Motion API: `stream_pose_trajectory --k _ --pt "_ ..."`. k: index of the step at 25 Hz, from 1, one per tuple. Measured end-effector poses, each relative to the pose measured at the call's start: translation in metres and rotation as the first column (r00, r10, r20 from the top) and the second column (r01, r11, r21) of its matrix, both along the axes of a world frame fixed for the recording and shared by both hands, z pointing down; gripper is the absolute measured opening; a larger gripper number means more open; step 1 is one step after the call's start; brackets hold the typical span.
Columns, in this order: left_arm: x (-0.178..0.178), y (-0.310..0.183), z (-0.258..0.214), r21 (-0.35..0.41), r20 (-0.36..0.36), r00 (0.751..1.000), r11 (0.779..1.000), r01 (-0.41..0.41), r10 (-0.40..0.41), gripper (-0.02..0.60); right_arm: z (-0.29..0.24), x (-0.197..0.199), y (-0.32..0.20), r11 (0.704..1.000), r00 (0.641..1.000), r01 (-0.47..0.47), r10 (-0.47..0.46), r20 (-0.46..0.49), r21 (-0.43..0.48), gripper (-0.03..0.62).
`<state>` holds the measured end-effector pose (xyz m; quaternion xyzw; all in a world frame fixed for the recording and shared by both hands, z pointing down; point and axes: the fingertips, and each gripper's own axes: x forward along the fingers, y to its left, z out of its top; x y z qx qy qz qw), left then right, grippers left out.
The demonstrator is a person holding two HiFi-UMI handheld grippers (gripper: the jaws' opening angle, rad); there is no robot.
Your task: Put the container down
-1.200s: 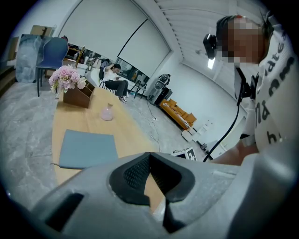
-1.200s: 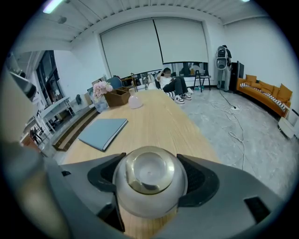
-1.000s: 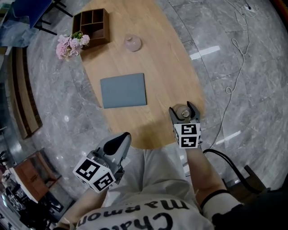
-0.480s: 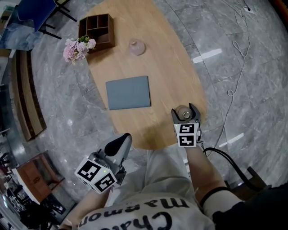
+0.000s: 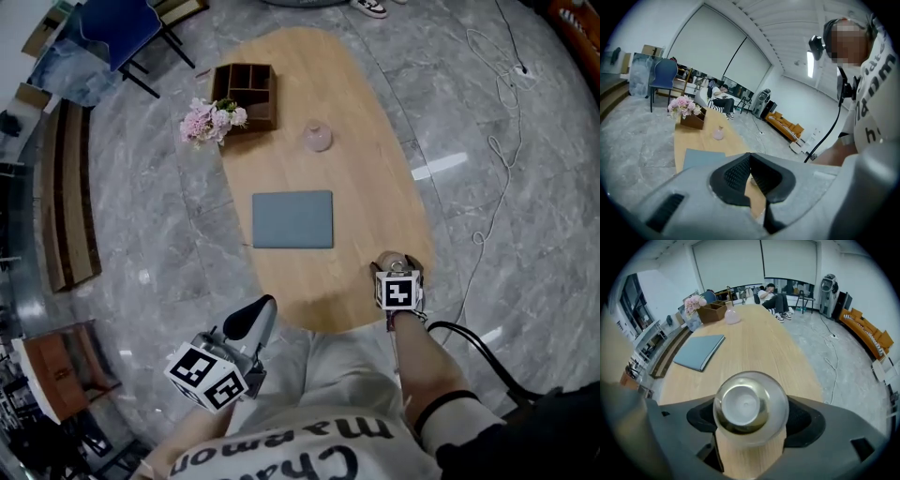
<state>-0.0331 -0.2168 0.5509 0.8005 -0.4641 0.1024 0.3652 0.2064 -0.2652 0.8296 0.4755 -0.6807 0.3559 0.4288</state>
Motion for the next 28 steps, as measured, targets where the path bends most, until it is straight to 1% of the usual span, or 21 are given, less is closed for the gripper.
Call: stream_pose_trajectory --k 4,7,8,10,12,14,15,16,18,19,20,21,23,25,26,28 --pt "-0.018 0.008 -0.018 0.037 -0.037 0.999 0.999 0.028 -0.027 0.014 -0.022 0.009 0.010 0.993 0.993 -0.103 0.106 0.042 -0.057 0.337" --pt "-0.036 0.023 -0.035 0.044 -0.074 0.995 0.997 0.063 -0.060 0.014 -0.050 0.014 0.037 0.978 0.981 -0.175 0.182 0.061 -0.110 0.337" --pt "-0.043 0.028 -0.041 0.056 -0.088 0.994 0.996 0.074 -0.069 0.014 -0.064 0.016 0.044 0.974 0.977 -0.196 0.204 0.065 -0.111 0.337" --pt "-0.052 0.031 -0.057 0.109 -0.120 0.991 0.991 0.075 -0.062 0.014 -0.101 0.022 0.042 0.975 0.973 -0.215 0.219 0.074 -0.055 0.336" --pt "-0.057 0.032 -0.076 0.183 -0.144 0.989 0.982 0.045 -0.019 0.014 -0.143 0.024 0.031 0.972 0.968 -0.232 0.228 0.105 0.029 0.336" --pt "-0.067 0.043 -0.090 0.223 -0.154 0.988 0.974 0.037 -0.003 0.014 -0.185 0.019 0.037 0.956 0.946 -0.282 0.263 0.189 0.078 0.334" --pt "-0.073 0.050 -0.097 0.232 -0.164 0.986 0.972 0.050 -0.012 0.014 -0.205 0.014 0.043 0.944 0.925 -0.317 0.286 0.252 0.092 0.334" --pt "-0.080 0.055 -0.103 0.239 -0.178 0.984 0.969 0.069 -0.026 0.014 -0.226 0.008 0.048 0.929 0.896 -0.355 0.306 0.321 0.103 0.334" --pt "-0.090 0.061 -0.120 0.264 -0.208 0.978 0.960 0.092 -0.037 0.014 -0.271 -0.005 0.053 0.892 0.826 -0.431 0.329 0.458 0.135 0.328" --pt "-0.093 0.062 -0.131 0.283 -0.216 0.976 0.955 0.090 -0.028 0.014 -0.295 -0.010 0.054 0.871 0.792 -0.464 0.327 0.515 0.161 0.299" --pt "-0.096 0.064 -0.141 0.303 -0.221 0.975 0.950 0.080 -0.012 0.014 -0.319 -0.015 0.055 0.849 0.767 -0.491 0.316 0.559 0.195 0.188" --pt "-0.098 0.068 -0.151 0.323 -0.223 0.975 0.944 0.066 0.008 0.014 -0.342 -0.020 0.057 0.829 0.751 -0.508 0.293 0.591 0.234 0.074" --pt "-0.102 0.078 -0.173 0.367 -0.226 0.973 0.930 0.038 0.049 0.014 -0.389 -0.036 0.065 0.800 0.739 -0.511 0.221 0.637 0.315 0.074" --pt "-0.105 0.088 -0.198 0.409 -0.231 0.969 0.912 0.017 0.086 0.014 -0.437 -0.052 0.078 0.769 0.734 -0.502 0.137 0.665 0.396 0.072" --pt "-0.105 0.093 -0.210 0.427 -0.234 0.967 0.904 0.009 0.101 0.014 -0.460 -0.059 0.086 0.750 0.736 -0.497 0.097 0.669 0.437 0.069" --pt "-0.105 0.103 -0.235 0.459 -0.234 0.963 0.889 -0.009 0.131 0.014 -0.505 -0.075 0.105 0.709 0.752 -0.474 0.016 0.659 0.522 0.055"
